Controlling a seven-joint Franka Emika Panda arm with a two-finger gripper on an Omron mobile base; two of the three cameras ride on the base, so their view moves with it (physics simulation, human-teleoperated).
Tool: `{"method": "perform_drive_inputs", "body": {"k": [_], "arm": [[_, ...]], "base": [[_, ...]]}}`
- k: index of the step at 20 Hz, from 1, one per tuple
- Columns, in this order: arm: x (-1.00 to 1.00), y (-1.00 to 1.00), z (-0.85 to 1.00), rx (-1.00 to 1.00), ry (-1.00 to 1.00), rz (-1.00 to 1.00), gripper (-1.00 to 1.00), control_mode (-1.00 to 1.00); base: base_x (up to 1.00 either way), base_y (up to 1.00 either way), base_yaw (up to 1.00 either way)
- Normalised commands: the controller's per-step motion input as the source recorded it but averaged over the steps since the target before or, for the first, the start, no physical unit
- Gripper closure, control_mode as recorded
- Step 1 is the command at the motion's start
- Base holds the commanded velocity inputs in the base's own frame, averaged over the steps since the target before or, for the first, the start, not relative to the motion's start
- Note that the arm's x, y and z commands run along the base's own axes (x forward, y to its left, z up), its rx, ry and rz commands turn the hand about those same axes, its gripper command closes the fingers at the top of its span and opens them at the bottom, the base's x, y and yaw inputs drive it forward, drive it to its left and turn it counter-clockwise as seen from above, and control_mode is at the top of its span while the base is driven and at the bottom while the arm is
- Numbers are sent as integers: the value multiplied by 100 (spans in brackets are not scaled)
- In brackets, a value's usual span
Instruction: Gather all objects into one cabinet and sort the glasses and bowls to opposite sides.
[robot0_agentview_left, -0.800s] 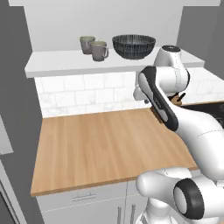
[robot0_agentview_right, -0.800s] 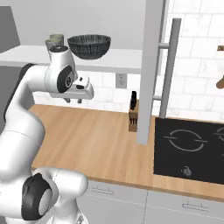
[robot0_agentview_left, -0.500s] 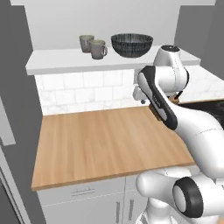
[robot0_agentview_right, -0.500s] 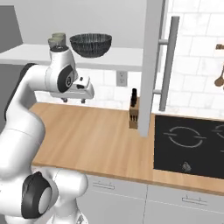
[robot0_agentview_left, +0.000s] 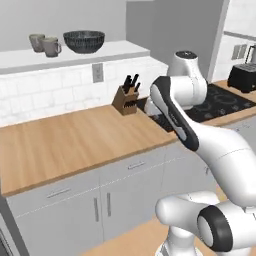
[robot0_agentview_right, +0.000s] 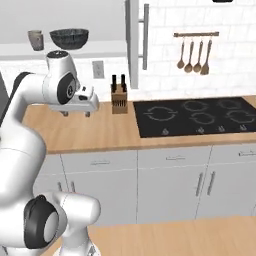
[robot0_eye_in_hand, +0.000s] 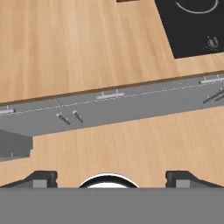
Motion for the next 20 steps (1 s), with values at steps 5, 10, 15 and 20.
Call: {"method": "perform_drive_inputs", "body": {"k": [5, 10, 15, 20], "arm": [[0, 0, 0, 0, 0, 0, -100, 100], [0, 0, 0, 0, 0, 0, -100, 100], [0, 0, 0, 0, 0, 0, -100, 100], [0, 0, 0, 0, 0, 0, -100, 100]], "base": [[-62, 0, -76], [-26, -18, -78], [0, -66, -73], [14, -89, -55]]}}
